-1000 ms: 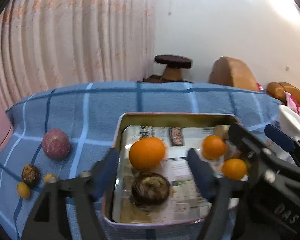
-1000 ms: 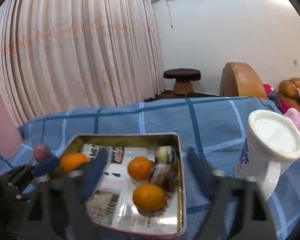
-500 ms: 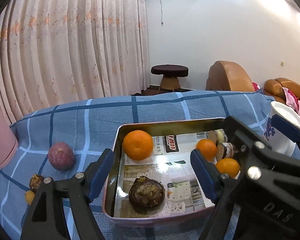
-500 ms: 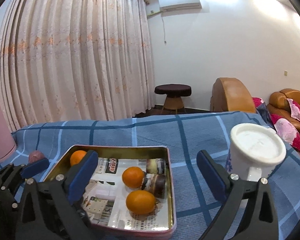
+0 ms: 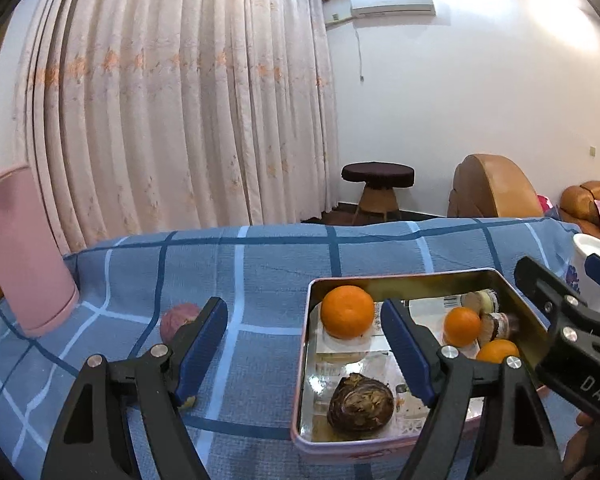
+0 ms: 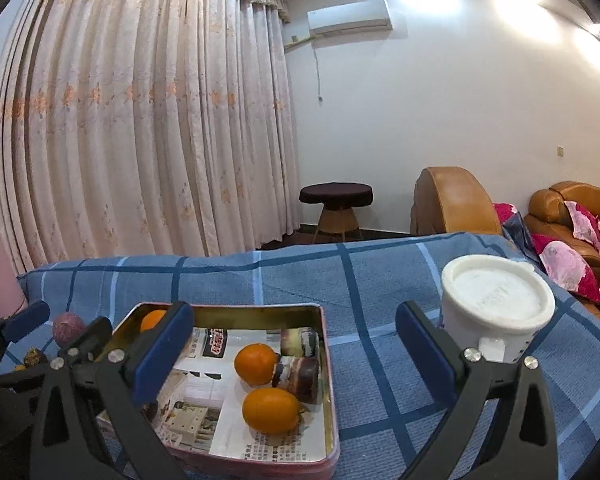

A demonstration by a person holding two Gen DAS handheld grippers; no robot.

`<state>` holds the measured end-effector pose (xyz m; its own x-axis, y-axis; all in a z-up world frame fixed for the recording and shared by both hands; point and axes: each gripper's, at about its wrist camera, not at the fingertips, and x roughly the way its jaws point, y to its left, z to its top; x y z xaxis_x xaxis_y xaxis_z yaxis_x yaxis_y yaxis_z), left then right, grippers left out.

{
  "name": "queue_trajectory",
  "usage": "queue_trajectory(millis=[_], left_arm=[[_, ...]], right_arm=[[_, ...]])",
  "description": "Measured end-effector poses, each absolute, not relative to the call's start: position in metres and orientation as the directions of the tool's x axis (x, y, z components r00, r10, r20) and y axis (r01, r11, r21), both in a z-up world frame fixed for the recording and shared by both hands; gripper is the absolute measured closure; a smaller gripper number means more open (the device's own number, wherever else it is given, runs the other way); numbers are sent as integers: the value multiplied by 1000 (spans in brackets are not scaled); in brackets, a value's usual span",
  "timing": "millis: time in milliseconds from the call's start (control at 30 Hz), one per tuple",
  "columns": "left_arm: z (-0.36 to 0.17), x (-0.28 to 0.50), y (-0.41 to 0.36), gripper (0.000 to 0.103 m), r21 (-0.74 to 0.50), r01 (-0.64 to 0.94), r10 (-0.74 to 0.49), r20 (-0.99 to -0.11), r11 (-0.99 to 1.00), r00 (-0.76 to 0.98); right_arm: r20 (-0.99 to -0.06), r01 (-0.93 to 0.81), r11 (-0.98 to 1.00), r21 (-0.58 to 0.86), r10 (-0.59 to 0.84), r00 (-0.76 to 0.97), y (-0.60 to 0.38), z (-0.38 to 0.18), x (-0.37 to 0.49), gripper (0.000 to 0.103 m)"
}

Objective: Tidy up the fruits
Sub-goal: 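Lift both tools out of the tin and move them back toward the fruits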

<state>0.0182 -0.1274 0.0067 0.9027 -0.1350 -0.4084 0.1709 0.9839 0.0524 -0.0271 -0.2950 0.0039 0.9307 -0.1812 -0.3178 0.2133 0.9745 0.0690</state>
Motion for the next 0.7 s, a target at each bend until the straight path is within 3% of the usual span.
queue_trajectory(millis=[700], left_arm=[[3,4,-99,23,12,148,-129,-416,989,900]], right_arm=[[-296,253,967,40,-230,927,-275,3,-41,0]])
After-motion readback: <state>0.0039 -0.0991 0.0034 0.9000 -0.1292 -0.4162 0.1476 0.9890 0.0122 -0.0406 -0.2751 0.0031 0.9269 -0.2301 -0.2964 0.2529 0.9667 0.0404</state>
